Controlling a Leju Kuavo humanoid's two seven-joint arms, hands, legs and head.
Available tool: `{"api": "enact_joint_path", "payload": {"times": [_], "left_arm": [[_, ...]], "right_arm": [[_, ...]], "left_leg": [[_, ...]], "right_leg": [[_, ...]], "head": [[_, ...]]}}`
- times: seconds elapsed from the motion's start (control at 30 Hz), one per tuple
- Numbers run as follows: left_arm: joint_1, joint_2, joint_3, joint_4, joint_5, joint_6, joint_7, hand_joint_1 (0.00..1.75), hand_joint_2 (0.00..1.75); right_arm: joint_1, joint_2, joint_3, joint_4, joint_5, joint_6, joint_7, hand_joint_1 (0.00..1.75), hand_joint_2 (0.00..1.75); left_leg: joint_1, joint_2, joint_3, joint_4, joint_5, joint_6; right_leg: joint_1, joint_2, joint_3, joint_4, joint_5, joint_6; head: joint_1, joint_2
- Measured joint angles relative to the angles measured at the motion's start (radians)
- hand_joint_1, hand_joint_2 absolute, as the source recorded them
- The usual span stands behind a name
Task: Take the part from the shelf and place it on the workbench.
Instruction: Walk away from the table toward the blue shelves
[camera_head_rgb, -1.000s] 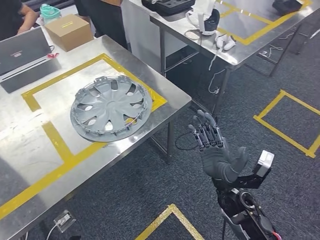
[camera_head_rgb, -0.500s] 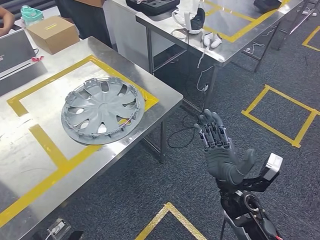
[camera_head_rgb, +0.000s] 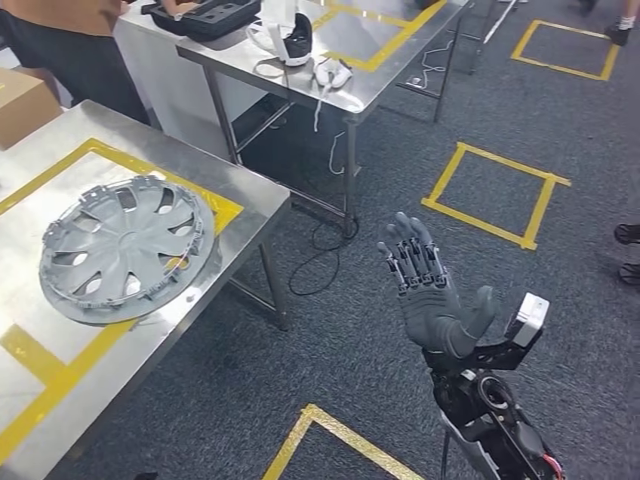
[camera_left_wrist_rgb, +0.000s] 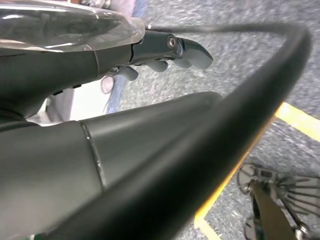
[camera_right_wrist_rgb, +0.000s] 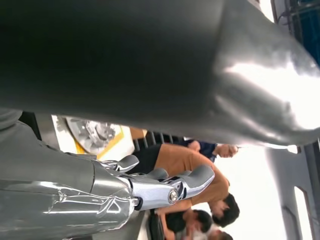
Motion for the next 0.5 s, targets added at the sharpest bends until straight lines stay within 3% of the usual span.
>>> {"api": "enact_joint_path", "payload": {"times": [0.07, 0.13, 0.2, 0.23, 0.3, 0.37, 0.4, 0.43, 0.5], "left_arm": [[-0.001, 0.002, 0.000, 0.000, 0.000, 0.000, 0.000, 0.00, 0.00], [-0.004, 0.001, 0.000, 0.000, 0.000, 0.000, 0.000, 0.00, 0.00], [-0.006, 0.000, -0.001, 0.000, 0.000, 0.000, 0.000, 0.00, 0.00], [-0.006, -0.001, -0.001, 0.000, 0.000, 0.000, 0.000, 0.00, 0.00], [-0.004, -0.001, -0.002, 0.000, 0.000, 0.000, 0.000, 0.00, 0.00], [-0.002, -0.001, -0.005, 0.000, 0.000, 0.000, 0.000, 0.00, 0.00], [-0.001, -0.001, -0.007, 0.000, 0.000, 0.000, 0.000, 0.00, 0.00], [-0.001, -0.002, -0.008, 0.000, 0.000, 0.000, 0.000, 0.00, 0.00], [-0.002, -0.003, -0.011, 0.000, 0.000, 0.000, 0.000, 0.00, 0.00]], "right_arm": [[0.000, 0.000, 0.000, 0.000, 0.000, 0.000, 0.000, 0.00, 0.00], [0.000, 0.000, 0.002, 0.000, 0.000, 0.000, 0.000, 0.00, 0.00], [0.000, -0.001, 0.003, 0.000, 0.000, 0.000, -0.001, 0.00, 0.00], [0.000, -0.001, 0.003, 0.001, 0.000, 0.000, -0.001, 0.00, 0.00], [0.000, -0.002, 0.004, 0.002, 0.000, 0.000, -0.001, 0.00, 0.00], [0.001, -0.003, 0.006, 0.006, 0.000, 0.000, 0.000, 0.00, 0.00], [0.001, -0.004, 0.008, 0.008, 0.000, 0.000, 0.000, 0.00, 0.00], [0.001, -0.004, 0.009, 0.010, 0.000, 0.000, 0.000, 0.00, 0.00], [0.000, -0.005, 0.010, 0.012, 0.000, 0.000, 0.000, 0.00, 0.00]], "left_leg": [[-0.002, -0.017, 0.034, -0.081, 0.024, 0.006], [-0.002, -0.004, 0.036, -0.088, 0.025, 0.012], [0.002, 0.013, 0.041, -0.095, 0.029, 0.021], [0.004, 0.021, 0.043, -0.099, 0.030, 0.027], [0.003, 0.039, 0.044, -0.100, 0.029, 0.033], [0.002, 0.057, 0.044, -0.099, 0.028, 0.034], [0.003, 0.065, 0.045, -0.099, 0.027, 0.033], [0.004, 0.073, 0.047, -0.098, 0.025, 0.031], [0.005, 0.088, 0.053, -0.095, 0.018, 0.022]], "right_leg": [[0.001, 0.015, -0.004, 0.002, 0.001, 0.008], [0.001, 0.027, -0.010, 0.001, 0.003, 0.020], [0.002, 0.008, -0.022, 0.022, -0.012, 0.031], [0.002, -0.012, -0.038, 0.055, -0.034, 0.036], [-0.002, -0.047, -0.095, 0.187, -0.104, 0.045], [-0.007, -0.055, -0.148, 0.307, -0.150, 0.053], [-0.009, -0.056, -0.152, 0.318, -0.145, 0.056], [-0.012, -0.060, -0.135, 0.288, -0.121, 0.058], [-0.014, -0.089, -0.064, 0.153, -0.053, 0.060]], "head": [[-0.003, 0.000], [0.000, 0.000], [0.004, 0.000], [0.010, 0.000], [0.025, 0.000], [0.035, 0.000], [0.038, 0.000], [0.042, 0.000], [0.051, 0.000]]}}
